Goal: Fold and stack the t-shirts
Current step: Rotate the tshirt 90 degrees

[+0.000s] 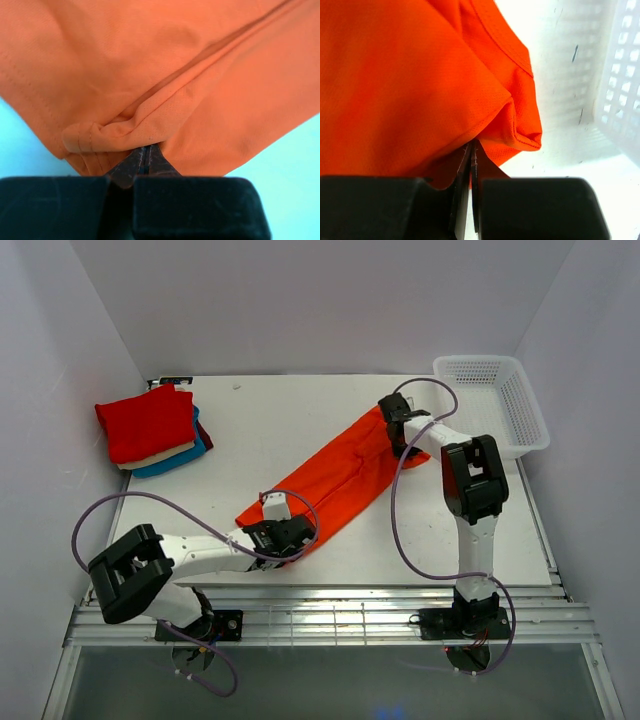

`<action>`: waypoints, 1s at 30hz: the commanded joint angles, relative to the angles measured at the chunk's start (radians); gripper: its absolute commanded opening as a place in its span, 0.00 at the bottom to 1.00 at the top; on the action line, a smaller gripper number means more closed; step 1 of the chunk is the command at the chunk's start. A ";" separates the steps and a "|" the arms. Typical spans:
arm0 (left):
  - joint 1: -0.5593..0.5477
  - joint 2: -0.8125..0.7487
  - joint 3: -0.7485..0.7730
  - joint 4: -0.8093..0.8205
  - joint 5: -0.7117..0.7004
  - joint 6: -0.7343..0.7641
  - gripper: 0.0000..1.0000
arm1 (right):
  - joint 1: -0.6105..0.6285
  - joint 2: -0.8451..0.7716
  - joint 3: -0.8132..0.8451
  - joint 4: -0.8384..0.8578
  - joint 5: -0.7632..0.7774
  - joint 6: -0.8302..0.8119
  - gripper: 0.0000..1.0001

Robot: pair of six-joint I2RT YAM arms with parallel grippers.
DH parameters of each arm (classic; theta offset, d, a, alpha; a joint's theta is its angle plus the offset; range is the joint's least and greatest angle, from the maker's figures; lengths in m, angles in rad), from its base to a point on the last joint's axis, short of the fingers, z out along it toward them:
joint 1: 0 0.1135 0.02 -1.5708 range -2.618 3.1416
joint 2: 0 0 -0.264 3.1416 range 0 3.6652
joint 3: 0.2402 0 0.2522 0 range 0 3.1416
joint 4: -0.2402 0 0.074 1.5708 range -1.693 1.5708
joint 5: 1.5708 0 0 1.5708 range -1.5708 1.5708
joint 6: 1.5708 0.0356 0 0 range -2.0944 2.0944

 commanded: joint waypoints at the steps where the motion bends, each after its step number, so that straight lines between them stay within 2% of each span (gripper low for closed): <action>1: -0.098 0.056 -0.059 -0.177 0.185 -0.111 0.00 | -0.011 0.066 0.091 -0.022 0.000 -0.024 0.08; 9: -0.272 0.169 0.079 -0.180 0.193 -0.189 0.00 | -0.017 0.239 0.344 -0.058 -0.015 -0.030 0.08; 15: -0.334 0.285 0.206 -0.173 0.175 -0.201 0.00 | -0.022 0.339 0.515 -0.051 -0.132 -0.024 0.08; 20: -0.343 0.348 0.309 -0.136 0.164 -0.158 0.00 | -0.025 0.401 0.602 -0.005 -0.307 0.011 0.08; 30: -0.342 0.442 0.458 -0.119 0.093 -0.075 0.00 | -0.025 0.474 0.668 0.208 -0.645 0.091 0.08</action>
